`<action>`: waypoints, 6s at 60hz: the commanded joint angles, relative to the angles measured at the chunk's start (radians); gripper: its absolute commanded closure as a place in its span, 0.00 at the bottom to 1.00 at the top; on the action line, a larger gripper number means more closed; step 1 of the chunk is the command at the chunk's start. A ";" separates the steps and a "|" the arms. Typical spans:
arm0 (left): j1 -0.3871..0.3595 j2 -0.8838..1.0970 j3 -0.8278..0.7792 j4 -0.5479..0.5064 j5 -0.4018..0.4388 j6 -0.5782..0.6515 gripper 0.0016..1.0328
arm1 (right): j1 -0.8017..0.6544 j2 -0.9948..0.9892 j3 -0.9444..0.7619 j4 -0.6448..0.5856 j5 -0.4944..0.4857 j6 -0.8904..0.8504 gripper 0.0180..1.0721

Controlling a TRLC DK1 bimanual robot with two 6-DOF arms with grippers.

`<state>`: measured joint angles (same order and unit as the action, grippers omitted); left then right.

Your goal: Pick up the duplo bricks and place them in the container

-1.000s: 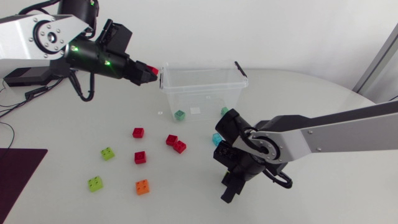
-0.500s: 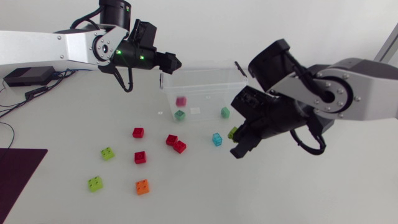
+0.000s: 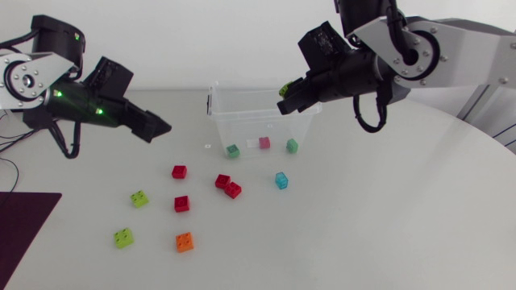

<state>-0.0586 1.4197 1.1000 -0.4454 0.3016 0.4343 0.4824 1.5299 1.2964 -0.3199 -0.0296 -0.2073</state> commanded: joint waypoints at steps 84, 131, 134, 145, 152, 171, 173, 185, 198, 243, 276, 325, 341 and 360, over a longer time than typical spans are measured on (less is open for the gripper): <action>0.171 0.159 -0.374 -0.248 -0.205 0.709 0.26 | 0.078 -0.022 -0.215 0.008 0.094 0.101 0.05; 0.074 -0.120 -0.166 -0.365 0.024 0.494 0.81 | 0.059 0.383 -0.138 -0.018 0.155 0.215 0.14; 0.062 -0.120 -0.143 -0.352 0.048 0.454 0.81 | 0.059 0.403 -0.111 -0.027 0.155 0.213 0.14; -0.014 -0.120 -0.075 -0.227 0.091 0.256 0.81 | 0.058 0.480 0.032 -0.162 0.146 0.227 0.19; -0.040 -0.137 -0.063 -0.128 0.116 0.172 0.81 | 0.047 0.555 0.169 -0.358 0.129 0.244 0.19; -0.156 -0.024 0.014 0.323 0.117 -0.147 0.80 | 0.062 0.676 0.317 -0.467 0.106 0.295 0.39; -0.161 -0.004 0.024 0.358 0.117 -0.180 0.80 | 0.065 0.682 0.317 -0.472 0.106 0.301 0.45; -0.191 0.117 0.081 0.482 0.080 -0.264 0.80 | 0.071 0.673 0.294 -0.479 0.103 0.307 0.70; -0.228 0.315 0.195 0.544 0.034 -0.302 0.69 | 0.073 0.477 0.126 -0.462 0.105 0.282 0.72; 0.005 0.038 0.041 0.086 -0.084 0.035 0.05 | -0.008 0.317 0.489 -0.485 0.105 0.215 0.72; 0.192 0.065 -0.233 -0.085 -0.113 0.509 0.05 | -0.093 0.676 0.860 -0.409 0.100 0.203 0.37; 0.189 0.367 -0.172 0.022 -0.156 0.586 0.52 | 0.234 0.171 0.009 -0.194 0.025 -0.001 0.06; 0.197 0.323 -0.172 0.024 -0.131 0.583 0.79 | 0.320 0.300 -0.031 -0.113 0.022 -0.003 0.07; 0.190 0.088 -0.152 -0.070 -0.032 0.540 0.79 | 0.314 0.492 0.109 -0.163 -0.003 -0.014 0.07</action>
<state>0.1299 1.5555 0.9226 -0.4919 0.2459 0.9890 0.7967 1.9839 1.3449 -0.4572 -0.0299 -0.2104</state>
